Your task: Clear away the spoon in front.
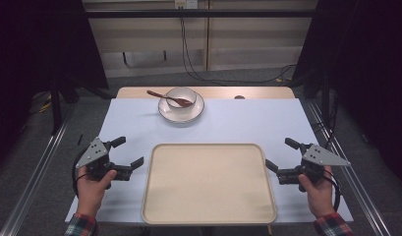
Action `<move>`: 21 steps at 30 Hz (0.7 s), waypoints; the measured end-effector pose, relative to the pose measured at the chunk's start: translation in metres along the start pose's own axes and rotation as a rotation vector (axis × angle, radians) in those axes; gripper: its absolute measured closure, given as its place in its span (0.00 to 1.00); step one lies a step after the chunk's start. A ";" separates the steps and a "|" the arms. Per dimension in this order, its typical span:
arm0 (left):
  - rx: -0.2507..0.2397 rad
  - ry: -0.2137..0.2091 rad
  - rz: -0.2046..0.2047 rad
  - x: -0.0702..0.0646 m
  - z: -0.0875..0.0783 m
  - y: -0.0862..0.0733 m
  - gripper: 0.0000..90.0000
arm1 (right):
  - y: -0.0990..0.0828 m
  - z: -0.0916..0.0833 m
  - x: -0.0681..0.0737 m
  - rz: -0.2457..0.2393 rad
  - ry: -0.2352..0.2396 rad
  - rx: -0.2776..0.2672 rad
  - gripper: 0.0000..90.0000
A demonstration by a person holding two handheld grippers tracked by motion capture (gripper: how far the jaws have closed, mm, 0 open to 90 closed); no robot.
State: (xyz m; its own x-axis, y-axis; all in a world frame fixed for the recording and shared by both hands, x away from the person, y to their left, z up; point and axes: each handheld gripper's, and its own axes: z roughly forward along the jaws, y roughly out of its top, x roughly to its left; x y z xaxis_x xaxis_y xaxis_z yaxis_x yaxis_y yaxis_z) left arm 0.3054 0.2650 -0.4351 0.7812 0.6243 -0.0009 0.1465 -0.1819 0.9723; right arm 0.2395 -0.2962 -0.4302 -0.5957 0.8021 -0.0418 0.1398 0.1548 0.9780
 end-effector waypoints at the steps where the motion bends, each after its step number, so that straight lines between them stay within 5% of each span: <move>1: 0.000 0.000 0.000 0.000 0.000 0.000 0.00 | 0.000 0.000 0.000 -0.005 0.001 -0.003 0.00; 7: -0.002 0.003 -0.024 0.001 0.004 -0.001 0.00 | -0.003 0.003 0.000 -0.001 0.017 0.015 0.00; 9: 0.020 0.005 0.001 0.003 0.005 -0.001 0.00 | -0.004 0.005 0.001 0.000 0.014 0.020 0.00; 21: 0.032 0.007 -0.086 0.008 0.015 -0.005 0.00 | -0.004 0.005 0.005 0.001 0.039 0.018 0.00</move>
State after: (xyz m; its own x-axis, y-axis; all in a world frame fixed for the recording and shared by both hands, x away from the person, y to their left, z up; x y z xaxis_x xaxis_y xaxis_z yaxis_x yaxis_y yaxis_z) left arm 0.3199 0.2596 -0.4433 0.7605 0.6442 -0.0818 0.2321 -0.1520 0.9607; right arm 0.2397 -0.2901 -0.4353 -0.6261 0.7790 -0.0327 0.1540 0.1647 0.9743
